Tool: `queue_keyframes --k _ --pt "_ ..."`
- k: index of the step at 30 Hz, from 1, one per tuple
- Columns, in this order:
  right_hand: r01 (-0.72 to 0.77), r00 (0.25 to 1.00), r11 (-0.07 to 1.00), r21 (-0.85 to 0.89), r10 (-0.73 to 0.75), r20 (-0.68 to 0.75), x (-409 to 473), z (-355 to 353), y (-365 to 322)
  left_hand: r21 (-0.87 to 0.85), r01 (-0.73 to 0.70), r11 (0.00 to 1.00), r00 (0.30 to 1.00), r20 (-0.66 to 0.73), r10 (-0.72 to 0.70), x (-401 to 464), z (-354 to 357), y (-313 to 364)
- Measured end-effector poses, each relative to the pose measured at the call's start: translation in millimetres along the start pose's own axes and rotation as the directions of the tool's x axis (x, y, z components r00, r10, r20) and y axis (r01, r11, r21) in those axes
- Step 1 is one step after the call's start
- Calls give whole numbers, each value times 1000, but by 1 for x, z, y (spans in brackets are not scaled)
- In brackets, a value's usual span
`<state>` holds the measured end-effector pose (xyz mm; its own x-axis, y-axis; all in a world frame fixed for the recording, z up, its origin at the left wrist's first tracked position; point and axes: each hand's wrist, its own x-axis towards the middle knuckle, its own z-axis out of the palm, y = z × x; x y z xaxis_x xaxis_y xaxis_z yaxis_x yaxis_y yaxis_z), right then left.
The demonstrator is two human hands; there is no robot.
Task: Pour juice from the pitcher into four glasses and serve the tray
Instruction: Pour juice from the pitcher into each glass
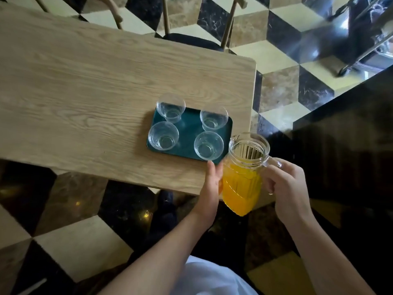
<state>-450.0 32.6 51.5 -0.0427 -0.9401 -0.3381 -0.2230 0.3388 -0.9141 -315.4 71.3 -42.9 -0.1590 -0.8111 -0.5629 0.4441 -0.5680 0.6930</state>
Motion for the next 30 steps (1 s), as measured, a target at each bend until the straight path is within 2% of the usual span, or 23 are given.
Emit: queue_keyframes --k 6,9,16,24,30 --pt "-71 997 991 -114 76 35 11 10 9 -217 161 963 982 132 -134 16 -34 -7" --pt "-102 991 982 -156 113 65 18 15 10 -260 215 941 968 181 -171 21 -43 -12" --pt "-114 978 963 -244 151 141 23 23 14 -328 293 898 951 200 -237 25 -51 -28" --pt "-95 981 908 -407 155 118 26 26 19 -382 359 851 931 202 -303 23 -51 -45" --pt "-115 977 887 -448 181 108 30 29 24 -378 394 838 919 190 -346 20 -48 -52"
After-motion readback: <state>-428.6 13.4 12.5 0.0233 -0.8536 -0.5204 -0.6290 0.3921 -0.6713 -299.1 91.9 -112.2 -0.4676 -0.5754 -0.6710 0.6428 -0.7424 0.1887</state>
